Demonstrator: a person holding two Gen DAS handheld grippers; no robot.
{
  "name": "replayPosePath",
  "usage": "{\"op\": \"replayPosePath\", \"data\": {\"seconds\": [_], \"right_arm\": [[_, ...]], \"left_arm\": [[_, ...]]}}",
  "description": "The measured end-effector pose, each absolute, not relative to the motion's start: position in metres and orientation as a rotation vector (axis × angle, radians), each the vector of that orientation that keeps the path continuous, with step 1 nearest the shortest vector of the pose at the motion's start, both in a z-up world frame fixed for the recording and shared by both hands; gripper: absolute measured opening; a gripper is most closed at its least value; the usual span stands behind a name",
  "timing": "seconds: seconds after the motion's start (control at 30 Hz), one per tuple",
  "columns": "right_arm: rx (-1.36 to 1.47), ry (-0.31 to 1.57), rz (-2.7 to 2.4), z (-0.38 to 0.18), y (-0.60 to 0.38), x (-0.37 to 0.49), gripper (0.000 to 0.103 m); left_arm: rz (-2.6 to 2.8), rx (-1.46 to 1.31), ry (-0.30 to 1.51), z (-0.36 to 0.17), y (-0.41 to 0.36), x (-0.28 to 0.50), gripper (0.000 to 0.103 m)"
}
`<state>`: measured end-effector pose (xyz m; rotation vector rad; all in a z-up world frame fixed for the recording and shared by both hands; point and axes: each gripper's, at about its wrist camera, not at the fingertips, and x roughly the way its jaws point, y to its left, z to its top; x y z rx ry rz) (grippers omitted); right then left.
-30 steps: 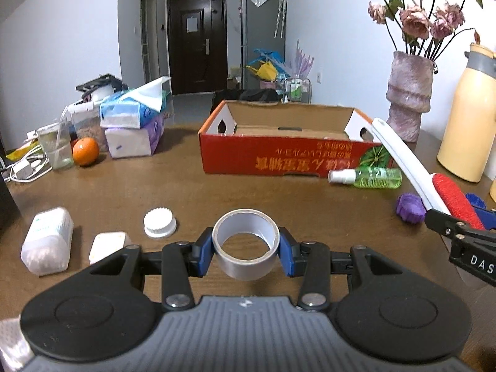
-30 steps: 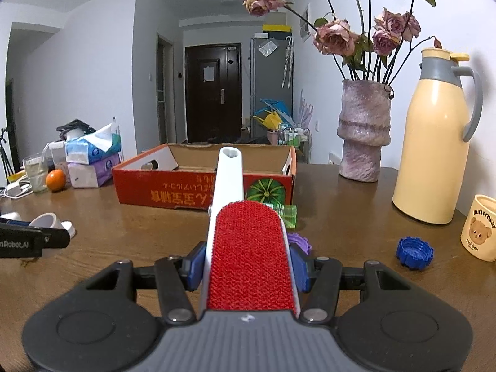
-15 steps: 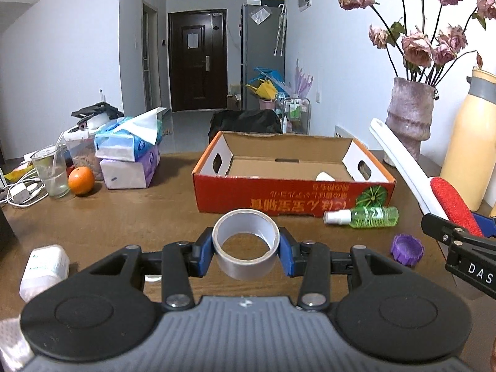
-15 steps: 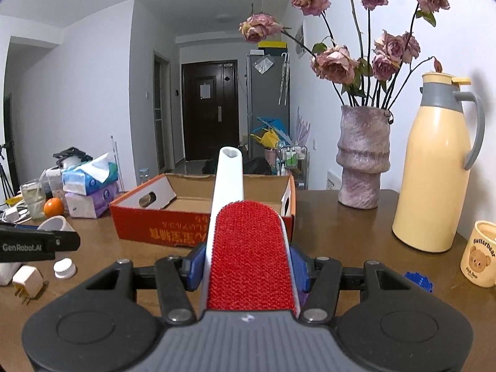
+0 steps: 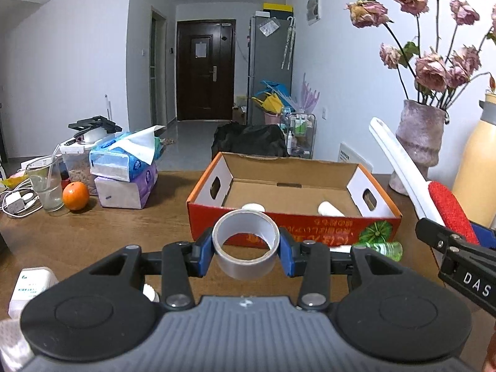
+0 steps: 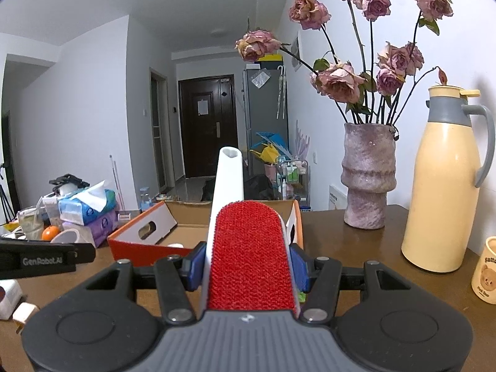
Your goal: Organize rigid objects
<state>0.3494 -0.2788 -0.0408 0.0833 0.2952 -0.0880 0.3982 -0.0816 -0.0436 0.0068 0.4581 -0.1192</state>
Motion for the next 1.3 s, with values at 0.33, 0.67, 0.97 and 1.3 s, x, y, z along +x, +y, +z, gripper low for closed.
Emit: {"op": "replayPosePath", "data": {"seconds": [0.33, 0.67, 0.97, 1.3], "right_arm": [[0.092, 0.284, -0.088, -0.039, -0.276, 0.377, 0.054], [0.103, 0.287, -0.091, -0.041, -0.277, 0.408, 0.054], [0.11, 0.278, -0.099, -0.041, -0.281, 0.437, 0.054], [0.111, 0.273, -0.112, -0.041, -0.285, 0.469, 0.054]], "left_arm": [[-0.082, -0.033, 0.439, -0.037, -0.081, 0.43, 0.044], [-0.07, -0.05, 0.433, -0.038, -0.09, 0.464, 0.044], [-0.059, -0.05, 0.426, -0.039, -0.098, 0.494, 0.044], [-0.058, -0.041, 0.417, -0.041, -0.109, 0.525, 0.044]]}}
